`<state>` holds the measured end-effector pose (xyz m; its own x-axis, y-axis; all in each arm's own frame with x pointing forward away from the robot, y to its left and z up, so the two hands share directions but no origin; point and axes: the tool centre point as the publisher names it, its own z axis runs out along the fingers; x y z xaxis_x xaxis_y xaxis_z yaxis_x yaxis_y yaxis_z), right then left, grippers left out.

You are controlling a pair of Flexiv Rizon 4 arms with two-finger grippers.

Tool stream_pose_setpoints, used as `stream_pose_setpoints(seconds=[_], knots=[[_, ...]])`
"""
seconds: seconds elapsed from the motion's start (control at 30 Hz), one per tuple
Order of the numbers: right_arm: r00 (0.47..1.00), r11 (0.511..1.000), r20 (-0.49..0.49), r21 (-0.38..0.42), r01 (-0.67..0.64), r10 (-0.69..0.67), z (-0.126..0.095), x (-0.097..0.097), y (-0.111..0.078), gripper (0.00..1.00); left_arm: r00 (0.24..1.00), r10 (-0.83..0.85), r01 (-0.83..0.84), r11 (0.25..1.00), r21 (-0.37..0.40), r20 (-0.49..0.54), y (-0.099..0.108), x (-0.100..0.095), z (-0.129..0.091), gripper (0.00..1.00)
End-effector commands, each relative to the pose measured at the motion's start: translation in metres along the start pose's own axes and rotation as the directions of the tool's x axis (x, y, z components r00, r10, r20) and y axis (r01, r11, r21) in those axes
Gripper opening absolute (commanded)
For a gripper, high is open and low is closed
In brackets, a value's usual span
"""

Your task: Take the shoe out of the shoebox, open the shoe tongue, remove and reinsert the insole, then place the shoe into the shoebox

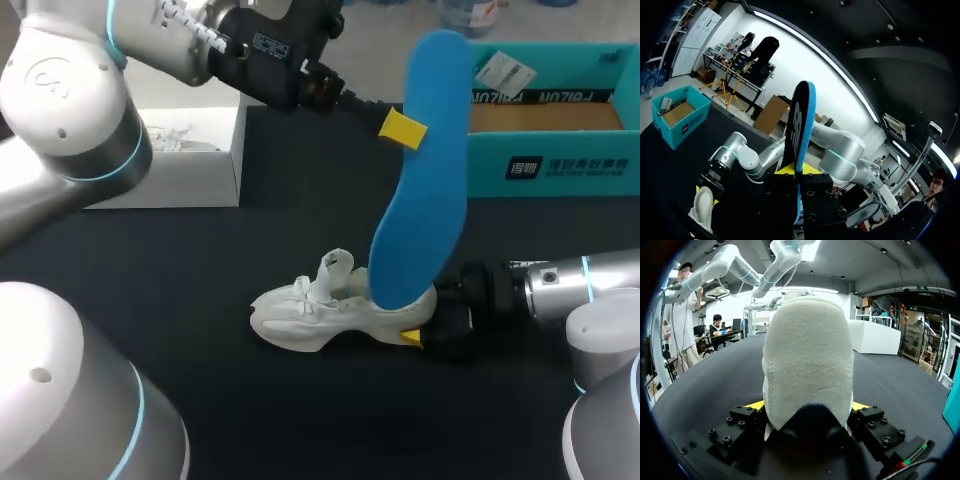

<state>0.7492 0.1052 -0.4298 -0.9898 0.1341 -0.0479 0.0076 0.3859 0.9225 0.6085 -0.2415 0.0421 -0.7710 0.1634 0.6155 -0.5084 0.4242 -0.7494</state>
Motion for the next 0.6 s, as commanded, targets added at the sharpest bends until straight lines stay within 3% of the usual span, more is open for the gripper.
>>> stream_pose_setpoints(seconds=[0.03, 0.43, 0.6], knots=[[1.0, 1.0, 0.0, 0.005, 0.0, 0.0, 0.003, 0.0, -0.001, 0.0, 0.999, 0.021, -0.019, 0.999, 0.034, -0.043, 0.011, 0.01, -0.01, 0.0], [1.0, 1.0, 0.0, 0.005, 0.0, 0.0, 0.003, 0.0, -0.001, 0.0, 0.995, 0.023, -0.009, 0.99, 0.139, -0.101, 0.02, 0.018, -0.025, 0.0], [1.0, 1.0, 0.0, 0.005, 0.0, 0.0, 0.003, 0.0, -0.001, 0.0, 0.991, -0.007, 0.024, 0.992, 0.126, -0.137, 0.026, 0.03, -0.029, 0.0]])
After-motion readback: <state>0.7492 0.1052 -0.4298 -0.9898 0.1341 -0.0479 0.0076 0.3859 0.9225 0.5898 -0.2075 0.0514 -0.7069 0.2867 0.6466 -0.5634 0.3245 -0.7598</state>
